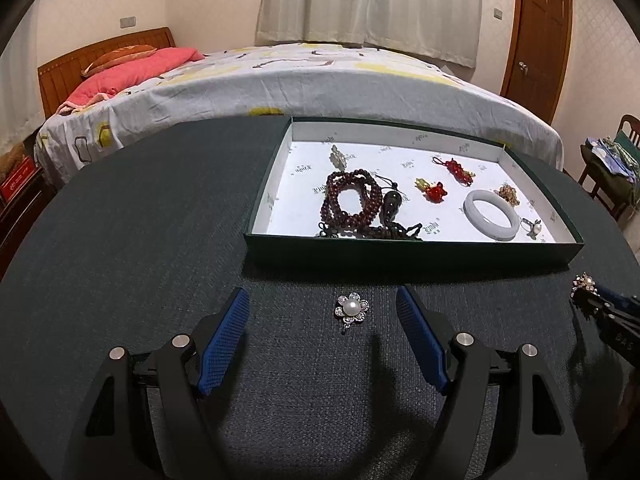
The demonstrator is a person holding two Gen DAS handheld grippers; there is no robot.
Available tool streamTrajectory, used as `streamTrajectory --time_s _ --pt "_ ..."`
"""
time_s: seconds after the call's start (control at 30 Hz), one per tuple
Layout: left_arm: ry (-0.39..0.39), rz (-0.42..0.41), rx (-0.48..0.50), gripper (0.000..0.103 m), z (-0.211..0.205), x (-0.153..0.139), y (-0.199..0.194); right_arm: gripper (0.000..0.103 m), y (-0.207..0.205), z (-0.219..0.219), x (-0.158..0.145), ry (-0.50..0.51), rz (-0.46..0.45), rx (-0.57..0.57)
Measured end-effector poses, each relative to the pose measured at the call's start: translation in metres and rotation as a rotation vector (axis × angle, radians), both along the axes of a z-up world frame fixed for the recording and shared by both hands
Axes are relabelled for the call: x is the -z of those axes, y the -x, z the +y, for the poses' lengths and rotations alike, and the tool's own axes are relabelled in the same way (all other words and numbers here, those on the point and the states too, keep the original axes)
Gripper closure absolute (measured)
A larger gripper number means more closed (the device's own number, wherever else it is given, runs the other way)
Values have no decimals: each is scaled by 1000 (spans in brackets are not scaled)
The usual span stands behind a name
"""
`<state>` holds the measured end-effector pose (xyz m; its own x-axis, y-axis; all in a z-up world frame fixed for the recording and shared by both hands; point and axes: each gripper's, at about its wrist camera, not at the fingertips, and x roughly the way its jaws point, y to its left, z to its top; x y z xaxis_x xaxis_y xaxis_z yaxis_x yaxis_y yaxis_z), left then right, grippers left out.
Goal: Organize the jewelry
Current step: 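Withdraw both tools and move the right tool to the pearl flower brooch, then grasp the gold pearl flower brooch with the right tool while the left tool grasps the silver pearl brooch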
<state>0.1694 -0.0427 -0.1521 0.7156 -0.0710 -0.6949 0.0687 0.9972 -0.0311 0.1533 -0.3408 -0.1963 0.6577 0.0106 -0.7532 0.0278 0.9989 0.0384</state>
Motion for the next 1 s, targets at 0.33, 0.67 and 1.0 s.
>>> streamTrajectory --time_s 0.33,0.67,1.0 --pt "5 21 18 30 -3 4 -4 79 3 4 -3 -10 -12 -10" --pt "17 55 40 44 -3 11 -11 87 2 7 -8 -15 -24 -27" --pt "36 98 73 71 -5 16 -16 87 1 9 -7 -37 -24 -38"
